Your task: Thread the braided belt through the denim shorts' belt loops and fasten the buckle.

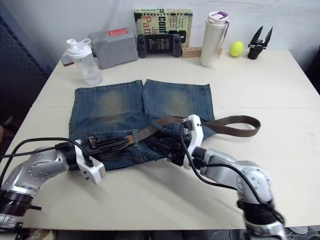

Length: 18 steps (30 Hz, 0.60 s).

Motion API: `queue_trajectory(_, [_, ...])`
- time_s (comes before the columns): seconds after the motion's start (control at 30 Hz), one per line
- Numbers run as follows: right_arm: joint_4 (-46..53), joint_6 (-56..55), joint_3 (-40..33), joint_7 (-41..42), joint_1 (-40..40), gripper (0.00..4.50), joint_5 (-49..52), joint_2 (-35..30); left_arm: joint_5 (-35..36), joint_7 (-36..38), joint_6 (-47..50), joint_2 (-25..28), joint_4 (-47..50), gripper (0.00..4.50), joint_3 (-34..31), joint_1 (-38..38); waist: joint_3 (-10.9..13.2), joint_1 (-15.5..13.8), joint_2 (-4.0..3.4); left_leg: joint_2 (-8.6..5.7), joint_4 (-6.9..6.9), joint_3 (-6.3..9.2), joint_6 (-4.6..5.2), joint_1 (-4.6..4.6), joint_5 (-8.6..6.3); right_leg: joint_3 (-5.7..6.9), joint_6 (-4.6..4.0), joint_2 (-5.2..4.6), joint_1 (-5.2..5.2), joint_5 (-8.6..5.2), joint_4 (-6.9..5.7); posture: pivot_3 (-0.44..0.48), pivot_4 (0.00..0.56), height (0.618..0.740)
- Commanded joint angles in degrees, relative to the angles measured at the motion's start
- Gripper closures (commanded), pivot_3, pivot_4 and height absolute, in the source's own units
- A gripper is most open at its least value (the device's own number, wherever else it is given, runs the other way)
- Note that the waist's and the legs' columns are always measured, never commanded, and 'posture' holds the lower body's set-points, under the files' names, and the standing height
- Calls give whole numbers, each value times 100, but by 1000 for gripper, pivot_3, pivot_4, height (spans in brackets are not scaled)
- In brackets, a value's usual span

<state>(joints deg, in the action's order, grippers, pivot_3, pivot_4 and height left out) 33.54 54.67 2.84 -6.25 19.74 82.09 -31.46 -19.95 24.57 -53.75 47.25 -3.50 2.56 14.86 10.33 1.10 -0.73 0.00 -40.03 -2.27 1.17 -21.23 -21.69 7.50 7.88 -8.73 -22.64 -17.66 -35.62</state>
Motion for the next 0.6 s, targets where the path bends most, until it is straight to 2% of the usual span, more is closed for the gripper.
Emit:
queue_trajectory(0.03, [913, -764, 502, 1702, -75, 42, -2247, -1111, -41, -97, -6, -30, -112, 4500, -4, 45, -6, -69, 13, -1, 0, -3, 2, 1, -1, 1, 1, 1, 2, 1, 7, 0, 150, 731])
queue_trajectory(0.1, [958, -1576, 1047, 2453, -221, 42, -3724, -1801, -59, -104, -31, -69, -170, 4500, 39, 92, -6, -85, 17, -3, -2, -6, 1, 3, -1, 3, 1, 6, 4, 0, 10, 0, 150, 731])
queue_trajectory(0.2, [615, -2336, 976, 2916, -414, 42, -4539, -1862, -86, -114, -52, -144, -271, 4500, 113, 198, -4, -115, 33, -1, -2, -14, 1, 4, -1, 5, 1, 7, 7, 0, 16, 0, 150, 731])
queue_trajectory(0.4, [-3, -4109, 1387, 3748, -698, 42, -7019, -2487, -155, -133, -52, -295, -403, 4500, 246, 418, -5, -120, 36, -4, -8, -15, 2, 5, 0, 8, 2, 4, 10, 1, 15, 0, 150, 731])
queue_trajectory(0.5, [-292, -4280, 1342, 3831, -774, 42, -7614, -2560, -176, -148, -90, -369, -480, 4500, 318, 528, -7, -141, 45, -7, -7, -17, 2, 4, 0, 11, 2, 2, 11, 1, 15, 0, 150, 731])
queue_trajectory(0.6, [-389, -3697, 1040, 3707, -742, 42, -7330, -2110, -213, -169, -125, -411, -521, 4500, 355, 575, -7, -138, 50, -4, -13, -17, 2, 5, 1, 12, 3, 3, 17, 1, 18, 0, 150, 731])
